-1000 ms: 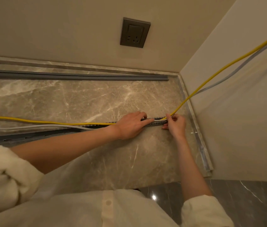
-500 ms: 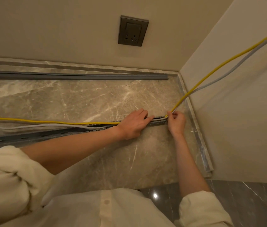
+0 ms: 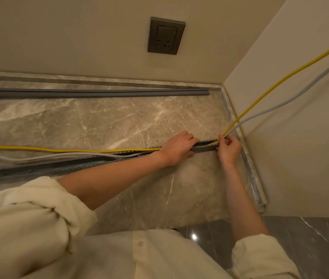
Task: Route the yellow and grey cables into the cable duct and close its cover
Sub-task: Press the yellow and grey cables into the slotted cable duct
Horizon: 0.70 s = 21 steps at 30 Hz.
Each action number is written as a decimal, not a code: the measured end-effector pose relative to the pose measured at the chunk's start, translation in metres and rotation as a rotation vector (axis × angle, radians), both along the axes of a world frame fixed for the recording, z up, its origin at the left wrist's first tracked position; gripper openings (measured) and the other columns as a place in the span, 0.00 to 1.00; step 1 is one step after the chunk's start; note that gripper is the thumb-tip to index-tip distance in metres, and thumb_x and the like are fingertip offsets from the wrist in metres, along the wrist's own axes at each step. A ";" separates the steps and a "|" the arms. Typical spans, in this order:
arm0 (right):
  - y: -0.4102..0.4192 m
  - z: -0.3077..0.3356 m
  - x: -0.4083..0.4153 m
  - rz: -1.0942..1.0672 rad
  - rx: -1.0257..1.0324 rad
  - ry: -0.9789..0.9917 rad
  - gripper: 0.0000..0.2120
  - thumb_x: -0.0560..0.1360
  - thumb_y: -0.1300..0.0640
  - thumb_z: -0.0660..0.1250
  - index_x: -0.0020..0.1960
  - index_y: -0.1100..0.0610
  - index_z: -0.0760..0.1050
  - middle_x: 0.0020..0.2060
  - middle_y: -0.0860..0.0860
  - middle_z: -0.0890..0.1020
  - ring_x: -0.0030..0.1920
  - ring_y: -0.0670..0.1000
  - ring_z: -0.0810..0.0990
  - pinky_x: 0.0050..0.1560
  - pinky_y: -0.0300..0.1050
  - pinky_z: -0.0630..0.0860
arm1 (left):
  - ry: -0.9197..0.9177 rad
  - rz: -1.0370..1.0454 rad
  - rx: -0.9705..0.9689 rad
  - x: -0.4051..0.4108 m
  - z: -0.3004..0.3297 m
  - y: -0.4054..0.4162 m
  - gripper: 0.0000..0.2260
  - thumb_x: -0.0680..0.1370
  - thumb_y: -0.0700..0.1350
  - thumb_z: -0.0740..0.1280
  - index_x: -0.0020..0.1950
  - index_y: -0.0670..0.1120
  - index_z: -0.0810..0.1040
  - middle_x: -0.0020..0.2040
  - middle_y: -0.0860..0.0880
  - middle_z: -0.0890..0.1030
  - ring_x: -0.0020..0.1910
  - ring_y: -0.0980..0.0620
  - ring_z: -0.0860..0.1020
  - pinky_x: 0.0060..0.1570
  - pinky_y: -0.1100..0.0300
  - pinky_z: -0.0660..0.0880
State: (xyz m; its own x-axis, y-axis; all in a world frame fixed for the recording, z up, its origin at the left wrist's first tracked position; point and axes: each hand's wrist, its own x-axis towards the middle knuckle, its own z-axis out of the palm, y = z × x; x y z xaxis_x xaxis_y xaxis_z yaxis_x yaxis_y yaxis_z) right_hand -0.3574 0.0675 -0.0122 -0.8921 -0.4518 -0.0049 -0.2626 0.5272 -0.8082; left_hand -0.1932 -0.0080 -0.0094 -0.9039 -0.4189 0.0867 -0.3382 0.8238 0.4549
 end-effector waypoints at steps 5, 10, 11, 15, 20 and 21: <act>-0.003 0.007 0.024 -0.102 -0.055 0.047 0.14 0.75 0.61 0.68 0.56 0.68 0.70 0.38 0.47 0.77 0.48 0.56 0.79 0.43 0.34 0.66 | 0.017 0.022 0.091 0.031 -0.001 -0.006 0.21 0.77 0.47 0.65 0.68 0.42 0.69 0.60 0.42 0.78 0.58 0.44 0.73 0.59 0.50 0.70; -0.004 0.017 0.061 -0.091 -0.078 0.196 0.14 0.74 0.65 0.64 0.57 0.64 0.66 0.50 0.59 0.77 0.47 0.57 0.78 0.41 0.38 0.67 | 0.041 0.065 0.109 0.089 0.001 -0.013 0.20 0.77 0.46 0.66 0.67 0.42 0.71 0.59 0.42 0.79 0.57 0.43 0.74 0.59 0.49 0.71; -0.005 0.017 0.072 -0.010 -0.077 0.259 0.13 0.73 0.66 0.63 0.56 0.64 0.66 0.51 0.60 0.76 0.45 0.56 0.77 0.41 0.37 0.66 | 0.035 0.077 0.111 0.104 0.001 -0.015 0.21 0.77 0.46 0.66 0.68 0.42 0.70 0.59 0.42 0.78 0.58 0.44 0.74 0.59 0.50 0.71; -0.015 0.018 0.117 0.340 -0.034 0.441 0.10 0.72 0.68 0.63 0.53 0.64 0.68 0.49 0.60 0.74 0.42 0.53 0.74 0.40 0.40 0.66 | -0.028 0.150 0.119 0.168 0.002 -0.022 0.22 0.75 0.46 0.68 0.68 0.41 0.70 0.59 0.42 0.78 0.59 0.43 0.74 0.60 0.50 0.70; -0.034 0.018 0.168 0.610 -0.012 0.464 0.11 0.73 0.67 0.63 0.54 0.64 0.69 0.51 0.58 0.72 0.46 0.52 0.73 0.45 0.46 0.73 | -0.070 0.300 0.108 0.250 0.008 -0.032 0.24 0.73 0.49 0.72 0.66 0.42 0.73 0.57 0.43 0.79 0.57 0.44 0.75 0.57 0.52 0.72; -0.037 0.018 0.176 0.660 -0.015 0.463 0.11 0.73 0.66 0.63 0.55 0.64 0.69 0.51 0.58 0.73 0.47 0.52 0.73 0.46 0.47 0.73 | -0.089 0.319 0.102 0.264 0.010 -0.035 0.25 0.72 0.50 0.72 0.66 0.42 0.73 0.57 0.43 0.79 0.57 0.45 0.75 0.58 0.52 0.72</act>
